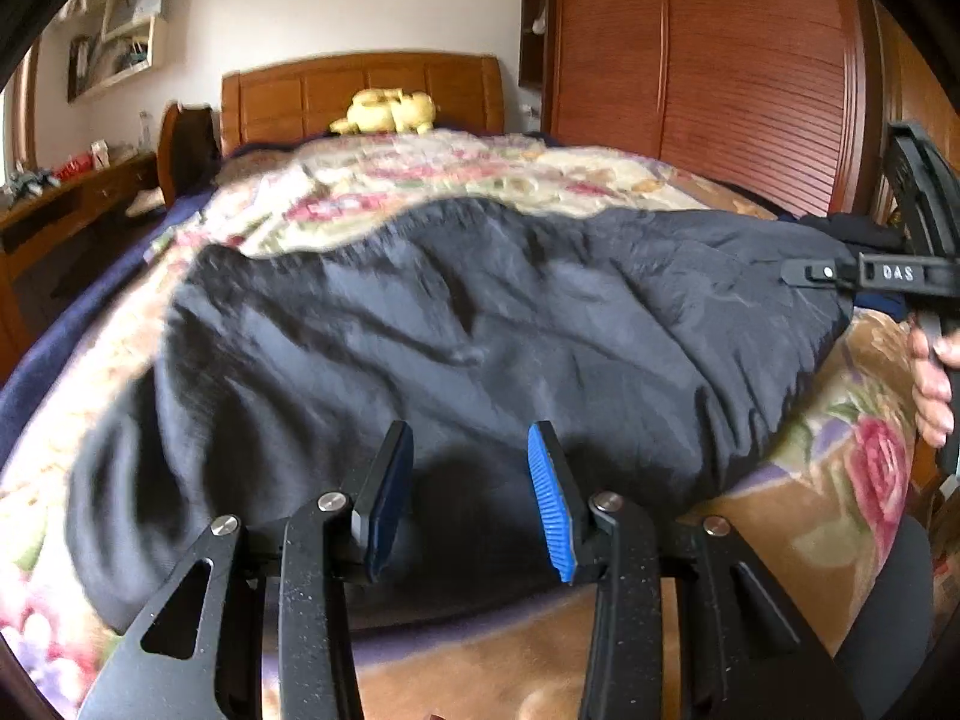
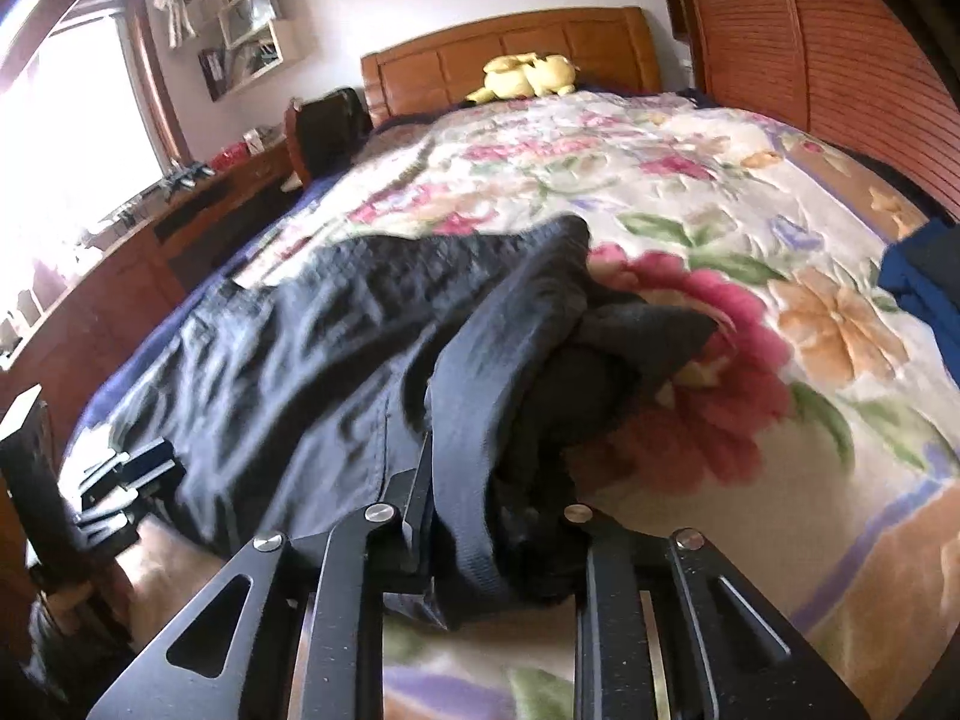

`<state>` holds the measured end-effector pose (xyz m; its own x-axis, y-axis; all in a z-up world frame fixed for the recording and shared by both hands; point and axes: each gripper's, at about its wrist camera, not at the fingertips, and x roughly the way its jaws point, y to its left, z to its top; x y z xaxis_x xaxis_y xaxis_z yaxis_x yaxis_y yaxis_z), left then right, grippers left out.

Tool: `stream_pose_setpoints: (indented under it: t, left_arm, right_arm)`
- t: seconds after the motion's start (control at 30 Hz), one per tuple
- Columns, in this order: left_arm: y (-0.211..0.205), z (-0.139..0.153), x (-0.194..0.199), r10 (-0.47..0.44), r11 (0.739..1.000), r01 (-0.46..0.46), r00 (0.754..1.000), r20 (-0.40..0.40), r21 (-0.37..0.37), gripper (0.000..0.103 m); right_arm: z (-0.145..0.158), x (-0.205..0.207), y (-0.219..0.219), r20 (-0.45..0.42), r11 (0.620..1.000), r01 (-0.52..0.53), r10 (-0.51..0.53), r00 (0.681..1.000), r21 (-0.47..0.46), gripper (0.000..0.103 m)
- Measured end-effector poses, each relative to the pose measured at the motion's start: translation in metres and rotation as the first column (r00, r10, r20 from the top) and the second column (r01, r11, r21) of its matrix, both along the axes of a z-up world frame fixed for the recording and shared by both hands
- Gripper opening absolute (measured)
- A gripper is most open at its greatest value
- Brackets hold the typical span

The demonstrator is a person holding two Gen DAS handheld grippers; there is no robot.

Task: Fold large clothes

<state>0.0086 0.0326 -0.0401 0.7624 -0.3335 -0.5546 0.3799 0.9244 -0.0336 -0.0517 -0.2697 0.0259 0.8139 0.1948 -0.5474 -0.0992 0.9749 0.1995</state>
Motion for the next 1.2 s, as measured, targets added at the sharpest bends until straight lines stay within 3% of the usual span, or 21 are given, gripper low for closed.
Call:
stream_pose_setpoints:
  t: [0.13, 0.33, 0.67, 1.0, 1.2]
  left_arm:
    - [0.029, 0.023, -0.01, 0.01, 0.998, -0.008, 0.999, 0.033, -0.055, 0.041]
    - [0.091, 0.048, -0.026, 0.103, 0.994, -0.097, 0.99, 0.099, -0.057, 0.041]
    - [0.187, 0.048, -0.034, 0.273, 0.952, -0.258, 0.959, 0.077, -0.163, 0.041]
    - [0.226, 0.04, -0.039, 0.372, 0.915, -0.352, 0.926, 0.071, -0.199, 0.041]
    - [0.242, 0.036, -0.038, 0.403, 0.898, -0.382, 0.913, 0.06, -0.216, 0.041]
  right_arm:
    - [0.026, 0.003, 0.03, 0.04, 0.998, -0.037, 0.04, 0.998, -0.059, 0.02]
    - [0.049, 0.013, 0.087, 0.086, 0.986, -0.113, 0.124, 0.989, -0.125, 0.018]
    - [0.062, 0.053, 0.171, 0.121, 0.955, -0.25, 0.271, 0.955, -0.16, 0.014]
    - [0.053, 0.079, 0.267, 0.119, 0.871, -0.469, 0.486, 0.866, -0.146, 0.01]
    - [-0.003, 0.085, 0.309, -0.022, 0.779, -0.609, 0.613, 0.79, -0.145, 0.01]
